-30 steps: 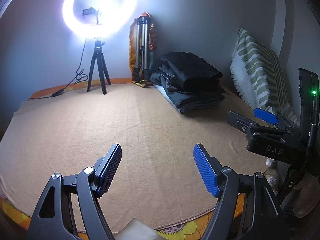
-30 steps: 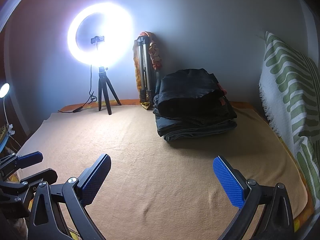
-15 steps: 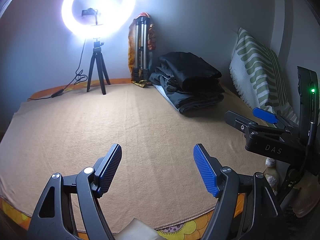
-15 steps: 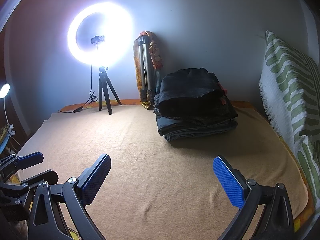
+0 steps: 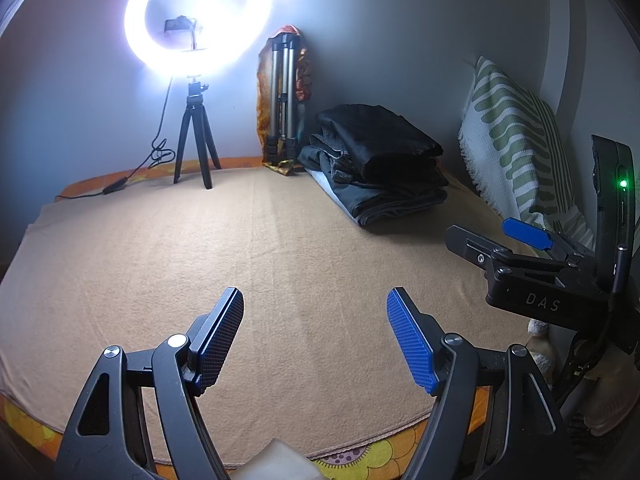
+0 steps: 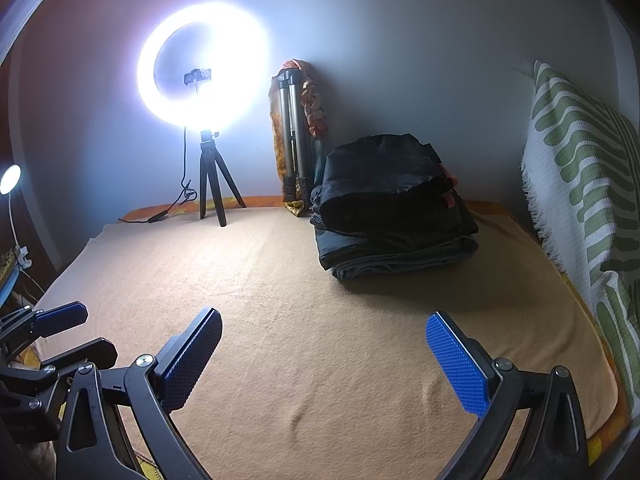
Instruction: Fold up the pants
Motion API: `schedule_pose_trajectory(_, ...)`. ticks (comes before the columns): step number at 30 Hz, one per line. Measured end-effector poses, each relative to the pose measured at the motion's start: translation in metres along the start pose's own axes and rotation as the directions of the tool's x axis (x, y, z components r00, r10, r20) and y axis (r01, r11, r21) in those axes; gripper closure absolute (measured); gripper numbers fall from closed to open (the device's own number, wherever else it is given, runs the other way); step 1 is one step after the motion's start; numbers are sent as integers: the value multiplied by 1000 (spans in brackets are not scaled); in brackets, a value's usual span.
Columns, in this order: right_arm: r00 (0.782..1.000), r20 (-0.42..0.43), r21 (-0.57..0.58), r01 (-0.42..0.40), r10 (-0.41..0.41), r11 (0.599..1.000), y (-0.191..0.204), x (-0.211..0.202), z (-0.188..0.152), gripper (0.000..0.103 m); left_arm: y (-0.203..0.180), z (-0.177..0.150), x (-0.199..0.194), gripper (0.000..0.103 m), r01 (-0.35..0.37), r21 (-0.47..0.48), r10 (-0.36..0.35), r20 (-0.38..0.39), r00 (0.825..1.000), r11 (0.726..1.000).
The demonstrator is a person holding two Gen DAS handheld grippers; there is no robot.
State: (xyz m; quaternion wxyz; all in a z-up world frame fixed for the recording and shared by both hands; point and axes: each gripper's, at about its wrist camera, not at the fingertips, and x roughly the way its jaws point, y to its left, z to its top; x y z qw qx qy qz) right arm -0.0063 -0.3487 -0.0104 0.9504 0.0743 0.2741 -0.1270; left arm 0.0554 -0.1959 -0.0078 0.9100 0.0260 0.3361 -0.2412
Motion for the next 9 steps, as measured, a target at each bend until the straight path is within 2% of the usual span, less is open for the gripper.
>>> schedule_pose_trajectory(9,1000,-3,3,-4,4,1000,0,2,-1,0,0,0,-1,29,-14,9,13,7,1000,1000)
